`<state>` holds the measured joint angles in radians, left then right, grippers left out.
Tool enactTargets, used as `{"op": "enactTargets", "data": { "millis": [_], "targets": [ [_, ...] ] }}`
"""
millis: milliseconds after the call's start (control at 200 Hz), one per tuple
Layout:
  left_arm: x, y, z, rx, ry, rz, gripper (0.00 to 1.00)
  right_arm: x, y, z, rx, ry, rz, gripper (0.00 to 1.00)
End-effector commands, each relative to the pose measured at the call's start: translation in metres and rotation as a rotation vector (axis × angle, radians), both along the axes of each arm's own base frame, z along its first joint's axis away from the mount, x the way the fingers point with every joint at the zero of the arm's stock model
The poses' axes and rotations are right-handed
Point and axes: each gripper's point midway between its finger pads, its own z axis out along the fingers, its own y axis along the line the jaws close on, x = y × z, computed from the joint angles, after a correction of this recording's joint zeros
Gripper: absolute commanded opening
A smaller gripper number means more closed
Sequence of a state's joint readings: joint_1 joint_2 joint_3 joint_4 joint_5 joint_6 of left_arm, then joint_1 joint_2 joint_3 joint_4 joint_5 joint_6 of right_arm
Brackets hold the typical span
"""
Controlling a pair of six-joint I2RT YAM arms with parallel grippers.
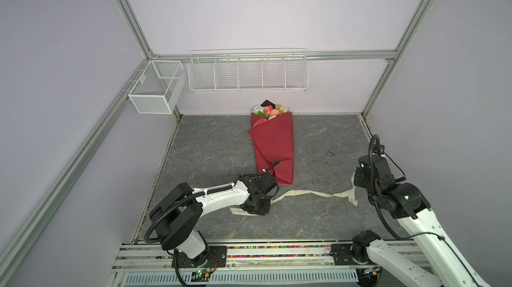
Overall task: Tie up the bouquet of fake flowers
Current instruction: 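Pull the ribbon ends apart with both grippers on either side of the wrap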
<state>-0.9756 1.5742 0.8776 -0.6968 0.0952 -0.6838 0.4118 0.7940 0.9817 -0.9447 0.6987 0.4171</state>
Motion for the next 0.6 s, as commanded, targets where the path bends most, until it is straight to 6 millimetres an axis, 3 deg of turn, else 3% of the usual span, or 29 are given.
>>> {"op": "enactTargets", "data": {
  "millis": [0, 70, 155, 335, 485, 595],
  "targets": [
    [0.007, 0.005, 0.006, 0.035, -0.043, 0.005, 0.16, -0.001, -0.004, -0.005, -0.014, 0.005, -0.011, 0.07],
    [0.013, 0.017, 0.016, 0.066, -0.098, 0.044, 0.04, -0.003, -0.012, -0.002, -0.033, -0.002, -0.041, 0.07],
    [0.026, 0.043, 0.038, 0.121, -0.199, 0.128, 0.0, -0.005, -0.02, 0.003, -0.046, -0.016, -0.068, 0.07],
    [0.054, 0.133, 0.096, 0.162, -0.327, 0.397, 0.0, -0.017, -0.046, 0.035, -0.1, -0.13, -0.165, 0.07],
    [0.072, 0.222, 0.161, 0.007, -0.496, 0.728, 0.0, -0.033, -0.071, 0.069, -0.156, -0.236, -0.275, 0.07],
    [0.079, 0.271, 0.211, -0.12, -0.599, 0.944, 0.0, -0.036, -0.078, 0.088, -0.154, -0.31, -0.305, 0.07]
  ]
}}
